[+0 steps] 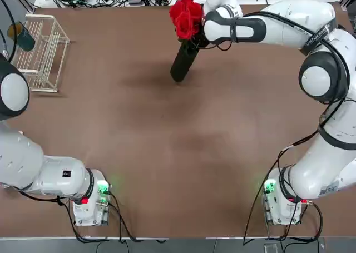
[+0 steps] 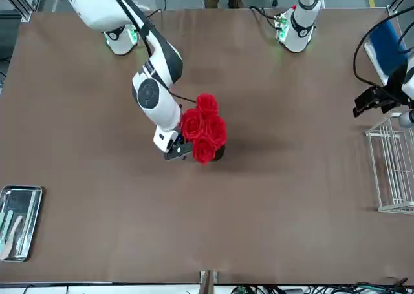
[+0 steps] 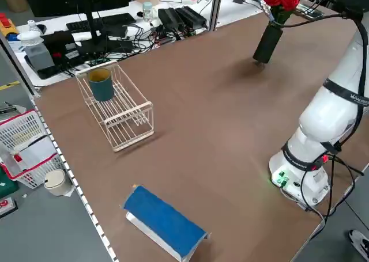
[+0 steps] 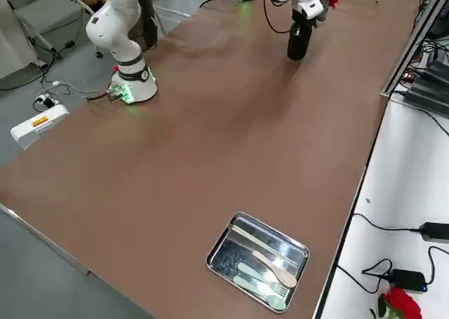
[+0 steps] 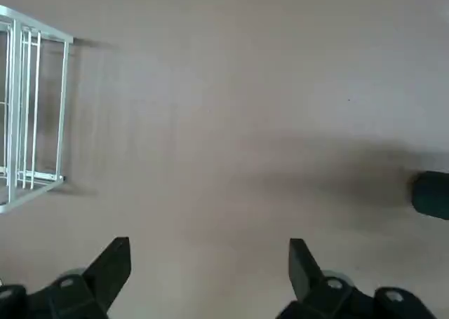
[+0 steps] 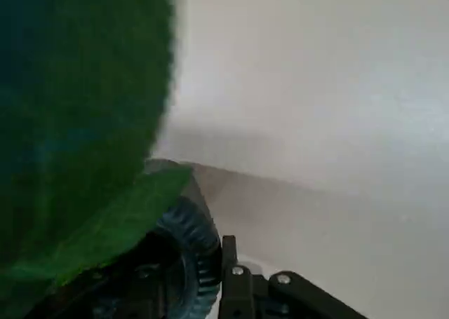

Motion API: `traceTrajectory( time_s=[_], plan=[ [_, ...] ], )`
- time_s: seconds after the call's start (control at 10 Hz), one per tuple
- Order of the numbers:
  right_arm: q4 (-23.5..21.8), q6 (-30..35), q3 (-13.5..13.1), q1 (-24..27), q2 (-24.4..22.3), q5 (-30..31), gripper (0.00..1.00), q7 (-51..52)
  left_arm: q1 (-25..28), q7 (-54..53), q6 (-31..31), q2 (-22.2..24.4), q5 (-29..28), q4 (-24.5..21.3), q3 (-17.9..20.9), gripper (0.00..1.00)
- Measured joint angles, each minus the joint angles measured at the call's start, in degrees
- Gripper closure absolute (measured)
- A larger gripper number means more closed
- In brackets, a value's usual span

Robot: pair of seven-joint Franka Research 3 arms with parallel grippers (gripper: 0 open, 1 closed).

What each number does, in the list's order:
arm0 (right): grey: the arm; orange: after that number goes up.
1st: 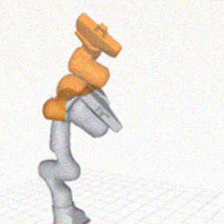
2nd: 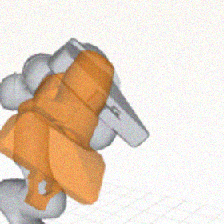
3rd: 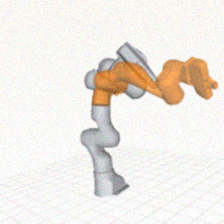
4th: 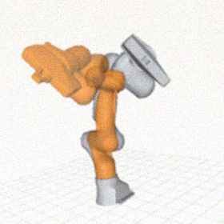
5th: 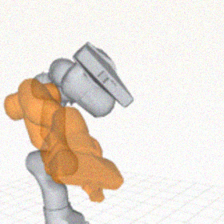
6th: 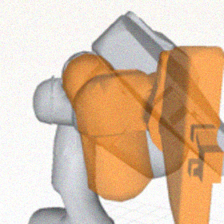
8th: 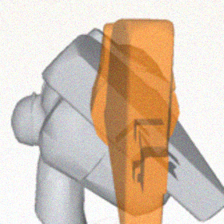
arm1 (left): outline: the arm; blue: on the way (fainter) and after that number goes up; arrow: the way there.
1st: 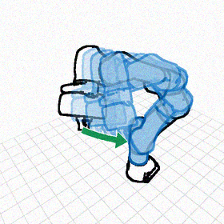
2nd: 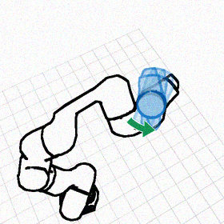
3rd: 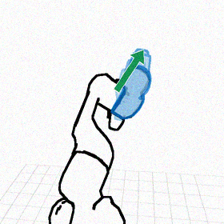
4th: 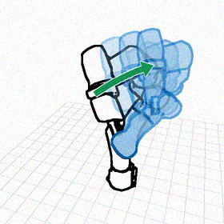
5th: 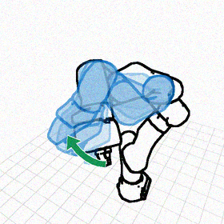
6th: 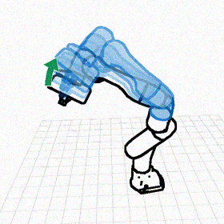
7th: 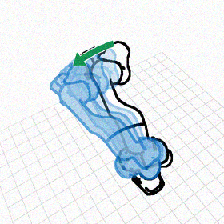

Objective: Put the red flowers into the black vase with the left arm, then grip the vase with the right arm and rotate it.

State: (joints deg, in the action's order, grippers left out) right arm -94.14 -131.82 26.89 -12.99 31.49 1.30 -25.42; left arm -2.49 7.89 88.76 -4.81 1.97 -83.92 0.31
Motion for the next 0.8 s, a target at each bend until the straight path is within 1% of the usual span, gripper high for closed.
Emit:
traceTrajectory(
  time_s=[0.1,0.2,0.3,0.5,0.6,0.7,0.8],
  plan=[
    [0.6,1.7,0.0,-0.1,0.0,1.1,0.81,0.0,1.2,-0.1,-0.6,0.2,0.2,0.4,0.1,0.0],
    [1.3,3.5,0.1,-0.2,0.0,3.7,0.8,0.0,2.3,-0.4,-1.0,0.3,0.3,1.0,0.1,0.0],
    [1.8,5.0,0.3,-0.3,0.0,7.7,0.8,0.0,2.6,-0.5,-1.2,0.3,0.3,1.5,0.1,0.0],
    [2.0,5.9,1.4,-0.3,-0.1,15.9,0.8,0.1,2.5,-0.5,-2.3,0.3,0.6,1.5,0.1,0.0],
    [2.0,5.9,1.8,-0.3,-0.1,20.2,0.8,1.1,2.4,-0.5,-3.1,0.3,0.6,1.5,0.0,0.0],
    [2.0,5.9,1.9,-0.3,-0.1,23.2,0.8,3.7,2.2,-0.5,-3.4,0.2,0.6,1.5,-0.1,0.0],
    [2.2,5.9,1.9,-0.3,-0.1,24.6,0.8,7.7,1.9,-0.5,-3.4,0.2,0.5,1.5,-0.1,0.0]
  ],
)
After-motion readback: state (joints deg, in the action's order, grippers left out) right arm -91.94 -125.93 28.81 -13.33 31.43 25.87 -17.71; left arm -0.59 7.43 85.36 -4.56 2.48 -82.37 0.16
